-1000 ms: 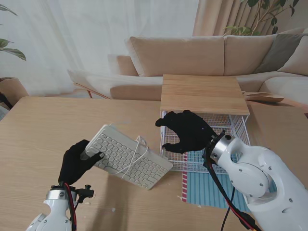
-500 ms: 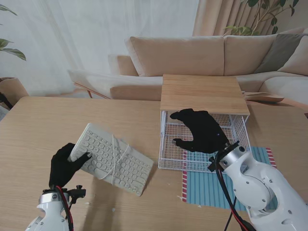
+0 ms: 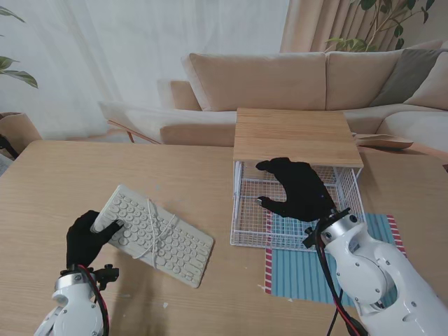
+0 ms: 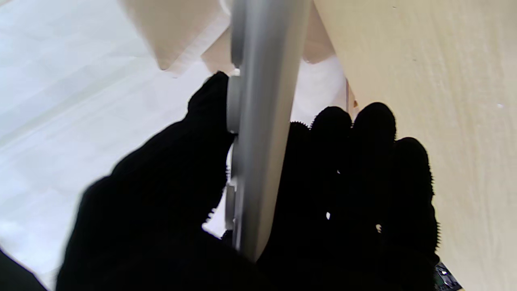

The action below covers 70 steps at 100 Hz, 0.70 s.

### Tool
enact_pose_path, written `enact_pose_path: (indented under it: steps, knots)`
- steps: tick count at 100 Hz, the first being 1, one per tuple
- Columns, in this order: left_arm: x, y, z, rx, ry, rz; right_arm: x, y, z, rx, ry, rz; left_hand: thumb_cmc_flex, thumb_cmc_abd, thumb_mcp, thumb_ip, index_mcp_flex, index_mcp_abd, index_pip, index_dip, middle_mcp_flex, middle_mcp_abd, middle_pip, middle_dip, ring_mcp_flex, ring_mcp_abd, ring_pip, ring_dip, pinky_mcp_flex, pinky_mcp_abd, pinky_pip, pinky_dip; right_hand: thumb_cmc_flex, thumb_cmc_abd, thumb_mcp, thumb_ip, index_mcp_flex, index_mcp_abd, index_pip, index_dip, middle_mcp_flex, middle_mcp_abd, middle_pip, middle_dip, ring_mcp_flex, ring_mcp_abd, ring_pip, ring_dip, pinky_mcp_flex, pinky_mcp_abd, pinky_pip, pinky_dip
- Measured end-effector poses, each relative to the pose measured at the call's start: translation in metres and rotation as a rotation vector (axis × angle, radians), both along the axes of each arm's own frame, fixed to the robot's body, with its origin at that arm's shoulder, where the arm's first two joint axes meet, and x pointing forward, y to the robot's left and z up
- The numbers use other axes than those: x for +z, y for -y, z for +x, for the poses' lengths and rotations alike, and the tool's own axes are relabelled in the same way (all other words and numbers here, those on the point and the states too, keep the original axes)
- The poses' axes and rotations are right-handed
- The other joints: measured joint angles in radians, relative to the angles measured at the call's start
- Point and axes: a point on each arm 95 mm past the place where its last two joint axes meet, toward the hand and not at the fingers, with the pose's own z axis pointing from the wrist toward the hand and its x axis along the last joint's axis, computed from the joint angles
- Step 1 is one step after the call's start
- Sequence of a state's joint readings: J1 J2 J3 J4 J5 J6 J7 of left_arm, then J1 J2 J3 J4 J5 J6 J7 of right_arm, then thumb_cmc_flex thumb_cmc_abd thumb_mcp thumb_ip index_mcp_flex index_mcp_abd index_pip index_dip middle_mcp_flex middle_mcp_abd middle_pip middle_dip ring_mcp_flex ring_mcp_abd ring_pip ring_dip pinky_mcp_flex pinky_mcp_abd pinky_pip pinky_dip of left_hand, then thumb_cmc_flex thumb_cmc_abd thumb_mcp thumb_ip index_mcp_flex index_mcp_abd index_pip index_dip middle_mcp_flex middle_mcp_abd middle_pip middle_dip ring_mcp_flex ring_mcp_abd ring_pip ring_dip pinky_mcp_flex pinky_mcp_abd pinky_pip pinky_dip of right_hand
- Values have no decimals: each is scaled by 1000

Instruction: Unroll the mouse pad and set up the keyboard and mouse from the tabletop organizer

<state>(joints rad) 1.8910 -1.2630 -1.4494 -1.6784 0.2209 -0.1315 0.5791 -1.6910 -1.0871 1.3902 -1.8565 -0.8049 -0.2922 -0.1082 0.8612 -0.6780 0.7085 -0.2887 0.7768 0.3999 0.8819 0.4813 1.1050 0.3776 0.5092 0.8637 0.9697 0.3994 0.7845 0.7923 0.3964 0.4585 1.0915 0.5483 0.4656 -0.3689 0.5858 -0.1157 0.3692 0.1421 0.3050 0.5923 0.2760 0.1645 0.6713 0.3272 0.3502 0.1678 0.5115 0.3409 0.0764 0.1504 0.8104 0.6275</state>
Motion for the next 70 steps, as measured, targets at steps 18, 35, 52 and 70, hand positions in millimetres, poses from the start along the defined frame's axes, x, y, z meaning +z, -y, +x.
enact_pose_path:
  steps: [18, 35, 52, 70]
  knots:
    - [-15, -6, 11, 15, -79, 21, -5, 2, 2, -15, -10, 9, 0, 0, -28, 0, -1, 6, -23, -29, -2, 4, -1, -23, -9, 4, 0, 0, -23, 0, 0, 0, 0, 0, 0, 0, 0, 0, 10, -1, 0, 0, 0, 0, 0, 0, 0, 0, 0, 0, -2, 0]
    - [-24, -11, 16, 36, -130, 56, -8, 3, 4, -27, -14, 14, 0, 0, -39, 0, -3, 10, -39, -58, -2, 6, -2, -38, -11, 6, 0, 0, -31, 0, 0, 1, 0, 0, 0, 0, 0, 0, 15, -12, 0, 0, 0, 0, 0, 0, 0, 0, 0, 0, -2, 0]
    - [-32, -17, 17, 88, -159, 92, -11, 3, 6, -36, -21, 18, 0, 0, -39, -1, -3, 13, -61, -92, -3, 9, -2, -48, -16, 12, 0, 0, -44, 0, 0, 4, 0, 0, 0, 0, 0, 0, 18, -12, 0, 0, 0, 0, 0, 0, 0, 0, 0, 0, -2, 0]
    - [-43, -22, 20, 144, -236, 108, -15, 2, 8, -40, -33, 24, 1, 3, -39, -1, -3, 15, -98, -154, -28, 17, -2, -69, -62, 24, 1, 0, -102, 1, 0, 23, 0, 1, 0, 0, 0, 0, 22, -23, 0, 0, 0, 0, 0, 0, 0, 0, 0, 0, -4, 0]
